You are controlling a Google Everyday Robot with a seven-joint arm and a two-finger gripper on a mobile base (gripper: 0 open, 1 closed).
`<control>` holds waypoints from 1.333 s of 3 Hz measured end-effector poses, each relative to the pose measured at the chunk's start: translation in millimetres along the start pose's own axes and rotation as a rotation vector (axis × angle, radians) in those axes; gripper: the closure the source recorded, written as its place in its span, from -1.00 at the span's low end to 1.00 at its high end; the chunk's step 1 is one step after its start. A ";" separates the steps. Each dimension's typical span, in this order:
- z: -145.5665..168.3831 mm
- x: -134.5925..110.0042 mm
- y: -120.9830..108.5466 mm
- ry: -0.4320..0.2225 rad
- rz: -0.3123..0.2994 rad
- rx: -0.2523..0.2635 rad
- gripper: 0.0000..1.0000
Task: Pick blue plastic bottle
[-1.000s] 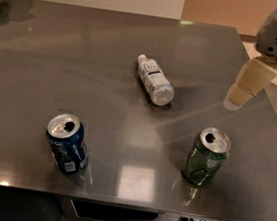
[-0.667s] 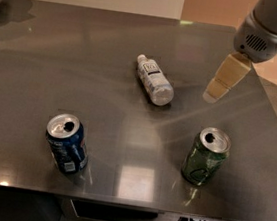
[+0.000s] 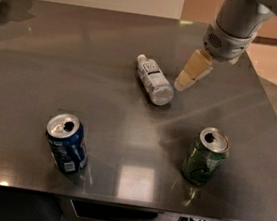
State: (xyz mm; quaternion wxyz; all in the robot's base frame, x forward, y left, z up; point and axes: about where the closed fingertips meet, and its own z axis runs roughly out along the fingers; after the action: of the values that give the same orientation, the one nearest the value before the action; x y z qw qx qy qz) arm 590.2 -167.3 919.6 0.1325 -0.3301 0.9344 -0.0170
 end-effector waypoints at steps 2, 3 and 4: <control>21.5 -44.2 12.7 0.018 0.109 -0.008 -1.00; 30.1 -55.0 14.8 0.052 0.147 -0.012 -1.00; 39.4 -69.0 18.9 0.073 0.197 -0.020 -1.00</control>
Offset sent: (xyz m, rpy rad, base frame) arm 0.0404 0.0564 -0.0171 0.0129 0.0575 -0.1290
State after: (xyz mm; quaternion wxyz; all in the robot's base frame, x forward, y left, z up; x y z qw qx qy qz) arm 640.4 -107.4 895.7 0.0963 -0.2371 0.9667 -0.0065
